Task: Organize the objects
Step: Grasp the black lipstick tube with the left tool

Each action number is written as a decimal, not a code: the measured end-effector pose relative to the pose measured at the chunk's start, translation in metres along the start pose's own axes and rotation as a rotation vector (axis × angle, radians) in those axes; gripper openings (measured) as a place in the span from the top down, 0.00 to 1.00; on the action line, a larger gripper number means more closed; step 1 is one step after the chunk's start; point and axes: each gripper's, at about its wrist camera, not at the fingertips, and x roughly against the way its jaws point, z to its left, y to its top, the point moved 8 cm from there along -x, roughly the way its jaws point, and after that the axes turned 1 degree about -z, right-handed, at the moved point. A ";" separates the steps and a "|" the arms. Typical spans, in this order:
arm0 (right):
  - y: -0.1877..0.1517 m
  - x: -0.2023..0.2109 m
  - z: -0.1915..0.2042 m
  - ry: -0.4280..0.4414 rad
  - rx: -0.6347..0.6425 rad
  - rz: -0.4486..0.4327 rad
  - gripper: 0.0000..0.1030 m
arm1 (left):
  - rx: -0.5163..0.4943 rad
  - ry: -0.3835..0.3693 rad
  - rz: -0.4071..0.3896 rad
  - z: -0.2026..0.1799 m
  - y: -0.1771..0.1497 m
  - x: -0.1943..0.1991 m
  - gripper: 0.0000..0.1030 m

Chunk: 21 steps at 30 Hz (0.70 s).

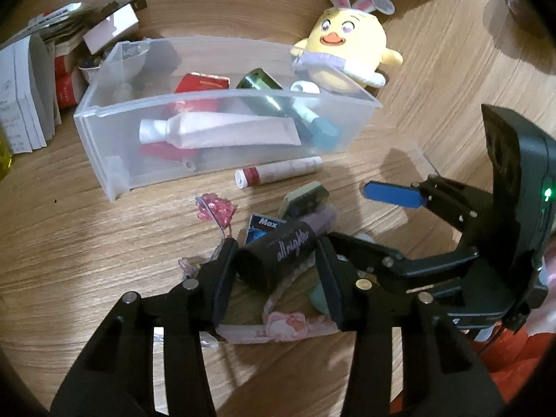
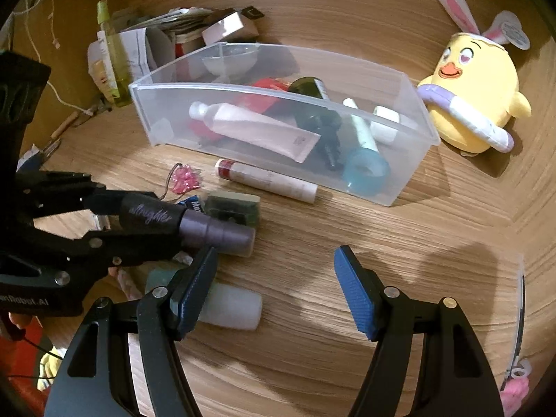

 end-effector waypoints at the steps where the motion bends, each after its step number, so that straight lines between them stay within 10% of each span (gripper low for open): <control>1: 0.000 0.001 0.001 -0.003 0.003 0.000 0.35 | 0.004 0.003 -0.011 0.001 0.001 0.002 0.56; 21: 0.023 0.000 0.003 0.038 -0.077 -0.029 0.36 | 0.061 0.045 -0.134 0.032 0.009 0.054 0.76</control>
